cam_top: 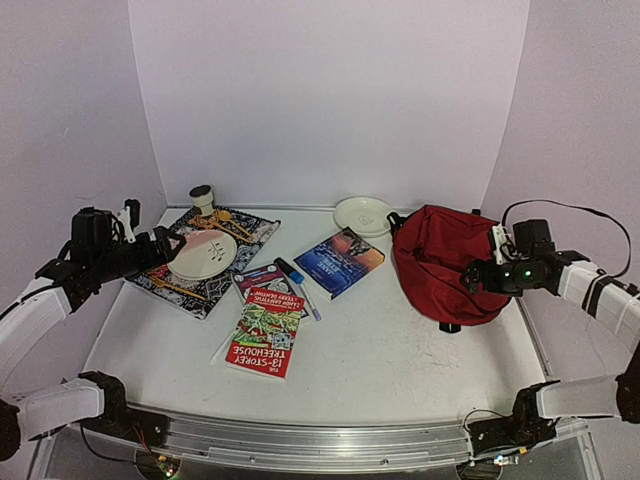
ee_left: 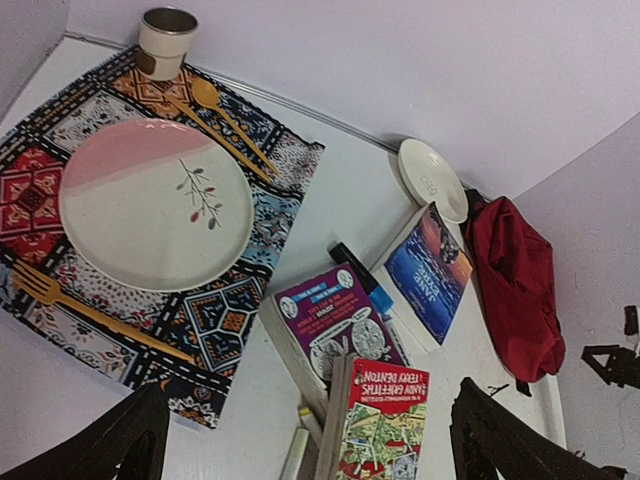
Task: Pack the student bag
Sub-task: Pick up the student bag from the corner of the board, then move the student bag to the center of the board.
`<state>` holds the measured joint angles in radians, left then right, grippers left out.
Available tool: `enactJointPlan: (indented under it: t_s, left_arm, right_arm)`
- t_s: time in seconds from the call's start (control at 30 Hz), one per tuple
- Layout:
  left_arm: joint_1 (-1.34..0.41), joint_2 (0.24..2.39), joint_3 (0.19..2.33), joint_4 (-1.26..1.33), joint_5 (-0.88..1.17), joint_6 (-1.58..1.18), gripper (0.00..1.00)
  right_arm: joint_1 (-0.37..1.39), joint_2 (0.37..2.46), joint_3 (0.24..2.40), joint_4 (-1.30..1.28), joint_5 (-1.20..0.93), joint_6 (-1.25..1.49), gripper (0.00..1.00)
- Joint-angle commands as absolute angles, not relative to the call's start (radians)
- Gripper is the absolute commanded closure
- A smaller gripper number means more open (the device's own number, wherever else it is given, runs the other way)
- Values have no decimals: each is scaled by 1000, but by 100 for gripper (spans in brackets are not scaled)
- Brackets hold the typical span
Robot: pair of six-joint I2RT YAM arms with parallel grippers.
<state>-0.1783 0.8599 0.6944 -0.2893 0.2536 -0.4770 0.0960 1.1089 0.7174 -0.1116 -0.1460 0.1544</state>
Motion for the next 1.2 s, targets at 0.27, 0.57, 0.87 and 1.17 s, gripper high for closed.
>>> enactJointPlan:
  t_s: [0.27, 0.57, 0.87, 1.17]
  left_arm:
    - [-299, 861, 624, -273, 298, -621, 1]
    - [-434, 926, 649, -233, 246, -663, 0]
    - [-549, 964, 684, -193, 193, -714, 1]
    - [-696, 1088, 766, -139, 135, -758, 1]
  right_arm:
    - [107, 1418, 820, -103, -82, 87, 6]
    - [124, 1560, 845, -87, -78, 98, 28]
    - [166, 1467, 844, -125, -190, 148, 96]
    - [331, 1302, 864, -249, -160, 270, 100]
